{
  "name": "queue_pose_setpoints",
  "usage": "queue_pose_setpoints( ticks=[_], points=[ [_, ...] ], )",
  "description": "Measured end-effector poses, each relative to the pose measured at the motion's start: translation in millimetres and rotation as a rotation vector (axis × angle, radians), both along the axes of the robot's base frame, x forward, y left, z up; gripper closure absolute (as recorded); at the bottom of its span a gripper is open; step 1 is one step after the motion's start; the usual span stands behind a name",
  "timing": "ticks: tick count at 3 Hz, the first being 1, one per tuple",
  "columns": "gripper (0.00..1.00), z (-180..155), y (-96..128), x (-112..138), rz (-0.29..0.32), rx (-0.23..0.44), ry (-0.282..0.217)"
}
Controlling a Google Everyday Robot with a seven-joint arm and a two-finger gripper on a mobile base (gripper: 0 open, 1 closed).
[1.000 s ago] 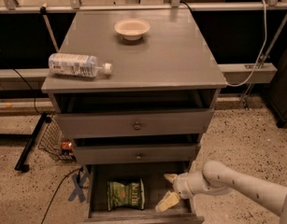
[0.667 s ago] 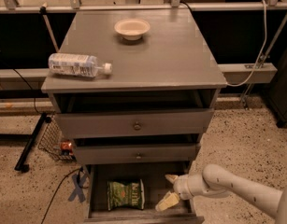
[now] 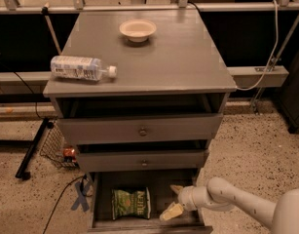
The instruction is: Pick green jalapeno chip bag from bottom drawer and place on counter
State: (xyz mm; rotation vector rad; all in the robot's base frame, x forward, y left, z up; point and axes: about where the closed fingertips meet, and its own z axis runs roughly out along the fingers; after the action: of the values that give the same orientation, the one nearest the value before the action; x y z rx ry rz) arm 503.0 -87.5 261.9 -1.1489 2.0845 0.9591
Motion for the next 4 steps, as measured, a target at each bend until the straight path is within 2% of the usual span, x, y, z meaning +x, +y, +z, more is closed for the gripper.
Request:
queue_pose_setpoints(
  ticks=[2,4],
  points=[
    [0.0,-49,26,29,-0.007,0.043,-0.014],
    [0.0,-78,62,51,0.03,0.089,-0.027]
  ],
)
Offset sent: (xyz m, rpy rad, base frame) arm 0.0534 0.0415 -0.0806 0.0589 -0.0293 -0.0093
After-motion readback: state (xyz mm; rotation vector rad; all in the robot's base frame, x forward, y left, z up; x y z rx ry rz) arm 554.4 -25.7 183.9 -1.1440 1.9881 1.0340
